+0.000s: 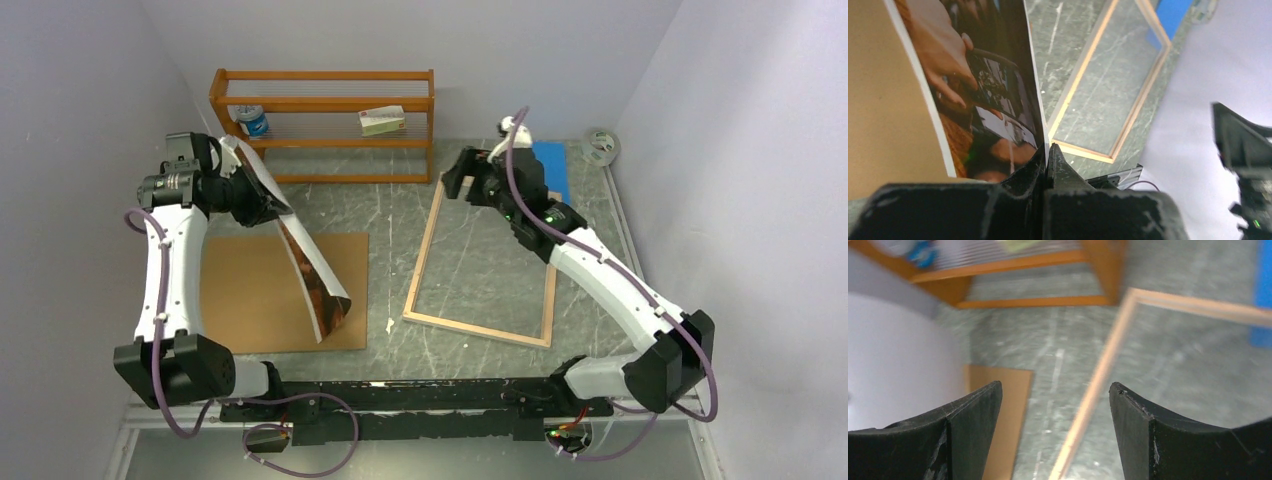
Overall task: Put the photo into the frame
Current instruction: Turn over the photo at the center of the board.
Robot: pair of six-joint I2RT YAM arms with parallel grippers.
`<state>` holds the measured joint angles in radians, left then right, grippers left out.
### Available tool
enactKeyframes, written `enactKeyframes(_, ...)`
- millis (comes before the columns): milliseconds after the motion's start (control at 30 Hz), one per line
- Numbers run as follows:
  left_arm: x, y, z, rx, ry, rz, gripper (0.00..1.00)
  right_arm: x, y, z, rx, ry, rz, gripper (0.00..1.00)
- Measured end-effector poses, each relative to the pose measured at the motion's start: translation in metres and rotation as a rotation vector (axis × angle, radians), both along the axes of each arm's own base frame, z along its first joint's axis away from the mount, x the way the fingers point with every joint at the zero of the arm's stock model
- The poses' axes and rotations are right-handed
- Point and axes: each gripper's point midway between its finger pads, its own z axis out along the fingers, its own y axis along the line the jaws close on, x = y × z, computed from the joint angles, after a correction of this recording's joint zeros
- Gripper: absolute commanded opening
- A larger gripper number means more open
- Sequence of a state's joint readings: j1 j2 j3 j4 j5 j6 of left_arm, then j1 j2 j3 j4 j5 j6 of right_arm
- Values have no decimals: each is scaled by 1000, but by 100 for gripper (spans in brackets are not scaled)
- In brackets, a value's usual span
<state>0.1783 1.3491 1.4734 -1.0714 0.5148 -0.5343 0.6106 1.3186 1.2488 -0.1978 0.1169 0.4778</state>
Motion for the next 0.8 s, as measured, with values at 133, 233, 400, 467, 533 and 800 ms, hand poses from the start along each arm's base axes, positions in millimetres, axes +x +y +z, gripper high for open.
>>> enactKeyframes(133,-8,-16,25,-33,-67,-58,2,13,-70,-49,-6,151,-237,82)
enactKeyframes(233,-20,-40,37,-65,-102,-144,3,11,-104,-70,3,230,-355,82)
enactKeyframes(400,-55,-81,41,-113,-172,-327,3,6,-142,-84,32,296,-498,81)
enactKeyframes(467,-68,-92,45,-129,-202,-397,3,5,-151,-87,42,309,-531,81)
enactKeyframes(533,-75,-101,51,-147,-242,-463,2,4,-159,-91,48,321,-557,81)
enactKeyframes(800,-87,-148,96,-287,-453,-702,3,-1,-190,-105,60,397,-624,80)
